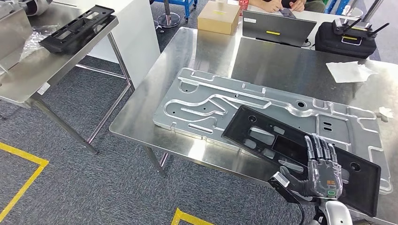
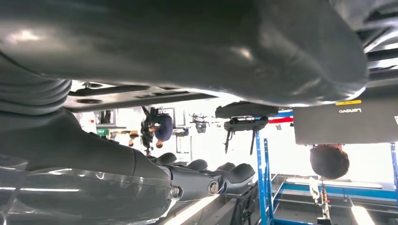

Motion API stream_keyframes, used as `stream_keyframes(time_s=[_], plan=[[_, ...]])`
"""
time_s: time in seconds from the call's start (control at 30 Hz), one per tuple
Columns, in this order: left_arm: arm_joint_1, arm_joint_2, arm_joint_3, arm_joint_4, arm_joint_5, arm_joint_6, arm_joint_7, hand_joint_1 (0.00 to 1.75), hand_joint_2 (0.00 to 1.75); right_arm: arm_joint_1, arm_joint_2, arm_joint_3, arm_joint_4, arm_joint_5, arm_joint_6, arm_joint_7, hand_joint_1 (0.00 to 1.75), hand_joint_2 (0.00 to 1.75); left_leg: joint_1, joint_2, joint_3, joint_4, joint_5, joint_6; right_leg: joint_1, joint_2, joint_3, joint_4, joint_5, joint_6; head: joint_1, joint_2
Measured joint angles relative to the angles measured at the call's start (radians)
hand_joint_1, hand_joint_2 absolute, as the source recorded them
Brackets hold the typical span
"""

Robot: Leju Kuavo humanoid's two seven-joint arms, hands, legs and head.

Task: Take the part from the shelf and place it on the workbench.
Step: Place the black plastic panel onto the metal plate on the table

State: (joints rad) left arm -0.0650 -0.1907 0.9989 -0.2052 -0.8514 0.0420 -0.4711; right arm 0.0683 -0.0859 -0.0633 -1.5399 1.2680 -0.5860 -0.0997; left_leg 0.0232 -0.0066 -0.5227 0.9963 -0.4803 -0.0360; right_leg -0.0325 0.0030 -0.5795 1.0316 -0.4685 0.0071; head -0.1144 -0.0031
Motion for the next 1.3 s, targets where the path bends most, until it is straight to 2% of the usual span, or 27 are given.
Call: stream_keyframes(time_s=[0.33,0.67,0.8,1.17,1.23,1.3], plan=[[0.002,0.001,0.004,0.000,-0.004,0.001,0.000,0.00,1.75,0.005,-0.017,-0.046,-0.018,-0.025,-0.019,0.023,0.00,0.00,0.000,0.000,0.000,0.001,-0.001,0.001,0.000,0.000,0.001,0.000,0.000,0.000,0.000,0.000],[0.003,0.003,0.019,0.000,0.004,0.003,-0.001,0.00,1.75,0.002,-0.021,-0.067,-0.018,-0.032,-0.019,0.007,0.00,0.00,0.000,0.000,0.000,0.001,-0.001,0.001,0.000,0.000,0.001,0.000,0.000,0.000,0.000,0.000],[0.003,0.003,0.021,0.000,0.004,0.003,-0.003,0.00,0.00,0.000,-0.022,-0.067,-0.016,-0.041,-0.020,0.002,0.00,0.00,0.000,0.000,0.000,0.001,-0.001,0.001,0.000,0.000,0.001,0.000,0.000,0.001,0.000,0.000],[0.003,0.003,0.025,0.000,0.010,-0.011,-0.018,0.00,0.00,0.013,-0.026,-0.086,-0.016,-0.052,-0.032,-0.005,0.00,0.00,0.000,0.000,0.000,0.001,-0.001,0.001,0.000,0.000,0.001,0.000,0.000,0.001,0.000,0.000],[0.003,0.005,0.026,0.000,0.011,-0.016,-0.018,0.00,0.00,0.014,-0.027,-0.090,-0.017,-0.052,-0.032,-0.007,0.00,0.00,-0.002,0.000,-0.001,0.007,-0.004,0.003,-0.005,0.001,0.002,-0.003,0.002,0.006,0.000,0.000],[0.003,0.007,0.026,0.000,0.011,-0.024,-0.018,0.00,0.00,0.016,-0.027,-0.094,-0.021,-0.052,-0.034,-0.008,0.00,0.00,-0.006,0.000,-0.001,0.008,-0.003,0.012,-0.011,0.001,0.004,-0.011,0.009,0.016,0.000,0.000]])
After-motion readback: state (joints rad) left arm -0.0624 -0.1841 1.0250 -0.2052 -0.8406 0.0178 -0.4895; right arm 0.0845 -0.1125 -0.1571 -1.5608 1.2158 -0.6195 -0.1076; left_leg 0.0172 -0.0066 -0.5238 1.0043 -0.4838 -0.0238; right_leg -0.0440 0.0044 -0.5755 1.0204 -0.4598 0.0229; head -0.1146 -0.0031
